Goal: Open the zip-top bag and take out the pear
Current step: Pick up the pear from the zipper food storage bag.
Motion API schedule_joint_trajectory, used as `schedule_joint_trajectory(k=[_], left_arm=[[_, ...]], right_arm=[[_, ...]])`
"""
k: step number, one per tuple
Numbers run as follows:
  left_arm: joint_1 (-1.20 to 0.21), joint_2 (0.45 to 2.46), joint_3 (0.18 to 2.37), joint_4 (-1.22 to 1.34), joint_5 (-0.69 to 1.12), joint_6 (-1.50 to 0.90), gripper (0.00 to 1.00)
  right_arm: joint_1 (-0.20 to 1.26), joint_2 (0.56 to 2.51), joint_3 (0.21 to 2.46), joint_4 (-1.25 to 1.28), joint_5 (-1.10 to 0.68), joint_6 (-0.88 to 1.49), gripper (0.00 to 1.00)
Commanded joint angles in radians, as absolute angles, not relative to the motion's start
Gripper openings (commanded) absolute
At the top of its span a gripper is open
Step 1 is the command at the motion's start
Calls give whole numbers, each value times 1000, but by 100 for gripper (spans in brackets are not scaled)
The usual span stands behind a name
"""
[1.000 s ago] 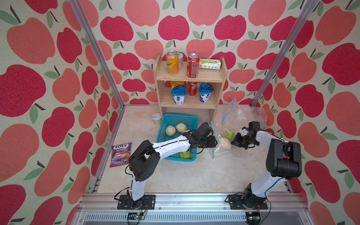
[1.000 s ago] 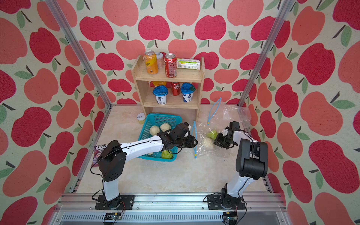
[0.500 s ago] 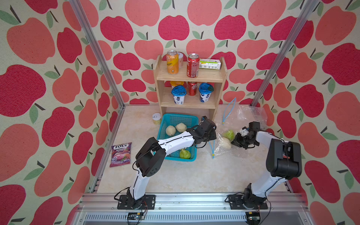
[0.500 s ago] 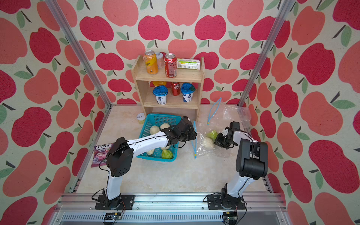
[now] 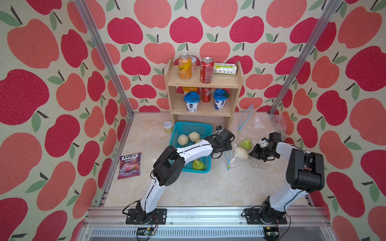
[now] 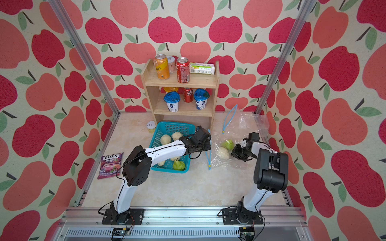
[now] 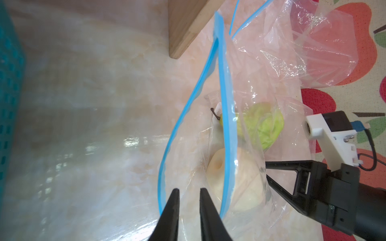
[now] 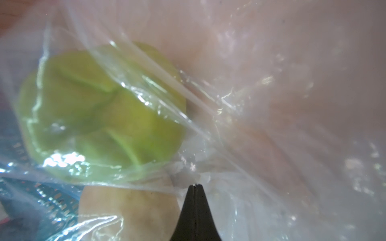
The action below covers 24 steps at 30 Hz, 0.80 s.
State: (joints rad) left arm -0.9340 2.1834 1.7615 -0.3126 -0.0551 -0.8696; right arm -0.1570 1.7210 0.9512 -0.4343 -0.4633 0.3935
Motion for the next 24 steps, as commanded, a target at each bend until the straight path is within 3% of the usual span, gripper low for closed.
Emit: schedule_joint_trajectory(k=[1,6,11,14,24], left_arm=[[-933,2248,1811,-314,23,-812,23],[-928,2292,1833,-278,120,-792,36],[-936,2243,1713,-118,155,-798,64],[-936,2267,1723,-102,214,-798,75],[-957,2287,1697,51,275,-850,91]], right_arm=[[-162,1708,936,-440,-486,390,1],[-163,1710,935,-446,-487,381,2],[-166,1714,936,-445,-485,381,2],[-166,1718,937,-442,-488,385,2],[-166,1724,915,-427,-499,386,1]])
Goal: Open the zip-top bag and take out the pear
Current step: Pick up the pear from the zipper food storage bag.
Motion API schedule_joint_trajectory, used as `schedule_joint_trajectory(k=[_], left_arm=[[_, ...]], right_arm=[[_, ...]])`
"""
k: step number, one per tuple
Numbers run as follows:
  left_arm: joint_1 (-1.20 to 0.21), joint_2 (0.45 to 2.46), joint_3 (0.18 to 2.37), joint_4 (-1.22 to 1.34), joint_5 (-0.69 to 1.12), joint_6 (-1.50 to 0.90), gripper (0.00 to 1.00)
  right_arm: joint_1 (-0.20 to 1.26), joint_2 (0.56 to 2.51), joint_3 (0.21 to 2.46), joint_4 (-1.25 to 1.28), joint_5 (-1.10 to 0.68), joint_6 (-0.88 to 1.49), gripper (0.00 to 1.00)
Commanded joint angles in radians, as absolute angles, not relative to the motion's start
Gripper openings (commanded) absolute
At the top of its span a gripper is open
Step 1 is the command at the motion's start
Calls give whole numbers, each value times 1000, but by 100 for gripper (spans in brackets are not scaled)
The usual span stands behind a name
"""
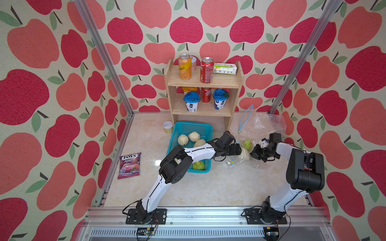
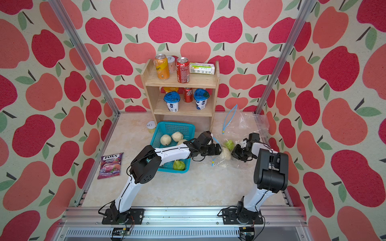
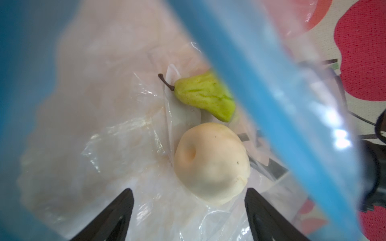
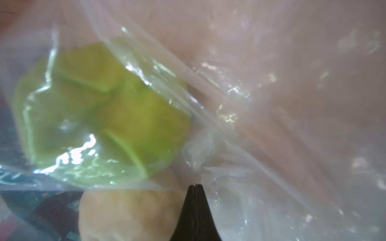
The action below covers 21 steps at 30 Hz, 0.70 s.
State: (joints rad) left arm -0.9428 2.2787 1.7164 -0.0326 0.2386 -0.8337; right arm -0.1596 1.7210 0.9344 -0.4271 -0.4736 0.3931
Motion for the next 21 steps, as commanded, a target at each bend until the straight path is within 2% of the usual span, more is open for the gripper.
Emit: schedule_joint_trajectory(k=[1,17,19,21], left_arm=[[-960,2293,1704,52,283,-851,92],[-964,2465,1916,-67,295,-825,95],[-956,2481,1930,-63,305,-818,89],[-951,2485,1932,-55,315,-812,78]], right_arm=[[-166,1723,914,-424,-500,389,1],[-148,1737,890,-385,-607,410,0],[-147,1736,893,-392,-603,406,0],[-147,1733,897,-400,-595,404,0]])
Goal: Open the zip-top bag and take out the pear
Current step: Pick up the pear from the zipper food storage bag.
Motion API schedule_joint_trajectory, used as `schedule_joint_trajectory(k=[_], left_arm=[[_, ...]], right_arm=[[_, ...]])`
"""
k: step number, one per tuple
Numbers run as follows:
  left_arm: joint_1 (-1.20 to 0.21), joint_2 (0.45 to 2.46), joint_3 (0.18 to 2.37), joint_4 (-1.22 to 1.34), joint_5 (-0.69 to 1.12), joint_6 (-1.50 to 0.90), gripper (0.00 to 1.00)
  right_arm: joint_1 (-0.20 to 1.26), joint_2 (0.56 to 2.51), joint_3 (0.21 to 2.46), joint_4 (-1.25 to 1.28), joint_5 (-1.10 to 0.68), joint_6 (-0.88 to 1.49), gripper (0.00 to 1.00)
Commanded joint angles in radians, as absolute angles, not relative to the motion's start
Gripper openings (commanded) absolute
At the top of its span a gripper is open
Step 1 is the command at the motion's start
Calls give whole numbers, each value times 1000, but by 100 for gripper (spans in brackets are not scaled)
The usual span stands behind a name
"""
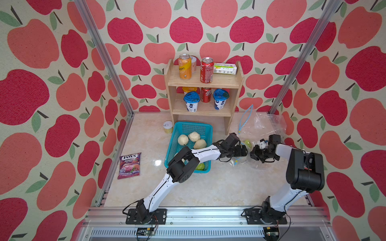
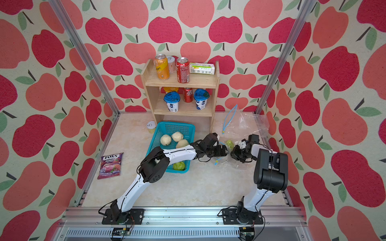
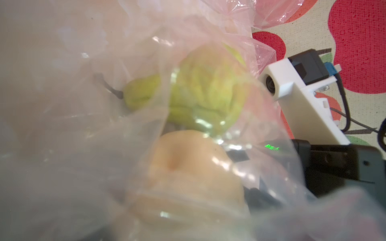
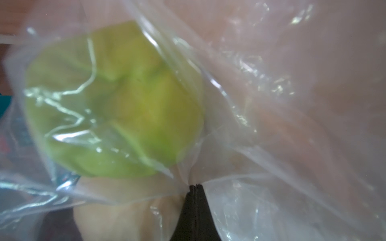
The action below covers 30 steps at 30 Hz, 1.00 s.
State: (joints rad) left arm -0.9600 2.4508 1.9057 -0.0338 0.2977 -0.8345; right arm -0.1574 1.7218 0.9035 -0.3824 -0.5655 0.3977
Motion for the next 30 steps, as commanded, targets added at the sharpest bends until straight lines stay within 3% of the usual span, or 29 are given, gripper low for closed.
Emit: schedule_joint_trajectory(k=[1,4,8,20,27,30], left_arm=[[-950,2481,1929,-55,315,-807,72],[-952,2428,1880,-67,266,-783,60],[-963,2340,1814,-97,212,-747,56],[-974,2128,1695,-259,105,-758,61],[-968,2085,1695,-344,83,-739,54],[-962,2063,1648,-299,84,-751,63]], right_arm=[[-147,1733,900,-403,-591,404,0],[-147,1735,902,-402,-581,408,0],[-149,1747,896,-389,-556,428,0],[-162,1798,862,-326,-473,510,0],[-173,1797,845,-318,-464,512,0],[-174,1796,841,-316,-454,512,0]])
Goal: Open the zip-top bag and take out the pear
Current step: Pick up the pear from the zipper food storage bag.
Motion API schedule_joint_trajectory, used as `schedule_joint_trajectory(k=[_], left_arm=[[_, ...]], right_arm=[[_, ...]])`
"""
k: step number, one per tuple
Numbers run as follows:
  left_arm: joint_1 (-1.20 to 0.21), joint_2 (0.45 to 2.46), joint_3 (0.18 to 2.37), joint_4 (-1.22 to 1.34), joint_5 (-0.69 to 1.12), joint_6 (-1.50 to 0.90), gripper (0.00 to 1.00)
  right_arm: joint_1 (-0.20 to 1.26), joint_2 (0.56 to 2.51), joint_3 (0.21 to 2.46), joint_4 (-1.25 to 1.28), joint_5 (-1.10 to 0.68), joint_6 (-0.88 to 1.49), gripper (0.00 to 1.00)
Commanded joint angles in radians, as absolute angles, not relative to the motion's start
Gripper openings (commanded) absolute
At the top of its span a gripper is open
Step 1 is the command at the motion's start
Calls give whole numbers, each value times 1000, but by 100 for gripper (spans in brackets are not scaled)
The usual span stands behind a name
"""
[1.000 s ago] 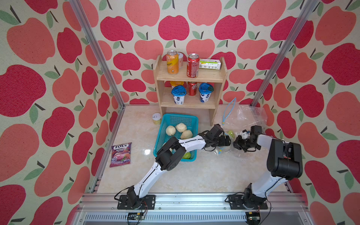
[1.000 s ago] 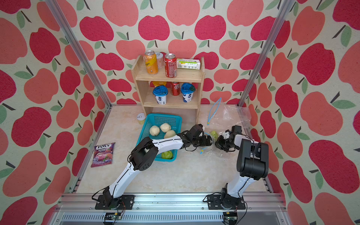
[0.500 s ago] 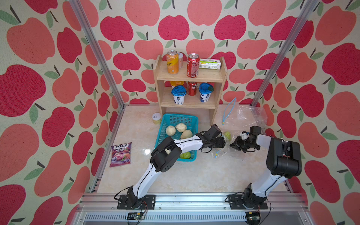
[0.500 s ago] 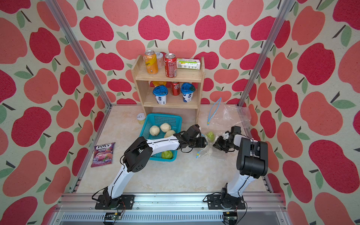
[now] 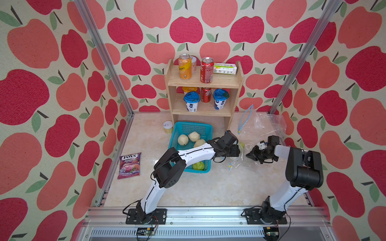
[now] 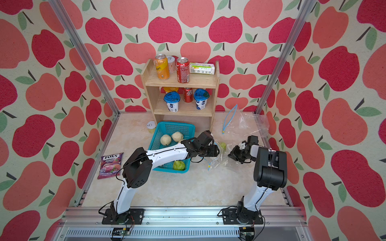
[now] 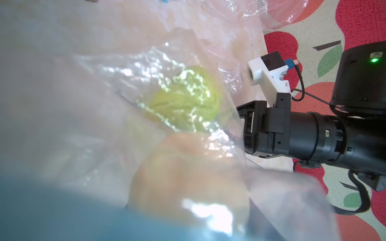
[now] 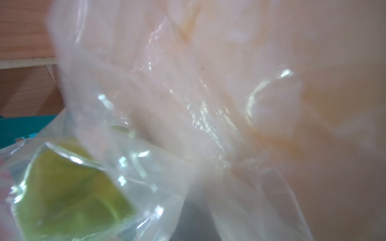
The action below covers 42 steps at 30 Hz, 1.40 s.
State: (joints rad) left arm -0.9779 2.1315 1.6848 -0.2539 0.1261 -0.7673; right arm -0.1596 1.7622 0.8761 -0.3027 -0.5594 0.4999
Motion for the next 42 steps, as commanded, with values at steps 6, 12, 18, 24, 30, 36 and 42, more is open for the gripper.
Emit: schedule_joint_trajectory(k=[6,12,18,24,30,36,42], left_arm=[[-945,2124,1636,-235,152,-772,76],[-939,2156,1672,-244,147,-765,91],[-922,2176,1699,-269,151,-762,80],[-923,2191,1687,-178,226,-762,66],[-919,2245,1726,-121,278,-795,60],[-930,2273,1777,-116,270,-807,62],[-934,2309,1793,-99,260,-822,57]], right_arm=[[-173,1759,849,-345,-436,481,0],[-151,1670,897,-443,-410,412,6],[-92,1605,958,-521,-378,387,9],[-10,1542,1020,-581,-334,382,2],[21,1577,1033,-585,-365,415,0],[35,1605,1002,-560,-367,424,0],[36,1627,985,-536,-365,417,0]])
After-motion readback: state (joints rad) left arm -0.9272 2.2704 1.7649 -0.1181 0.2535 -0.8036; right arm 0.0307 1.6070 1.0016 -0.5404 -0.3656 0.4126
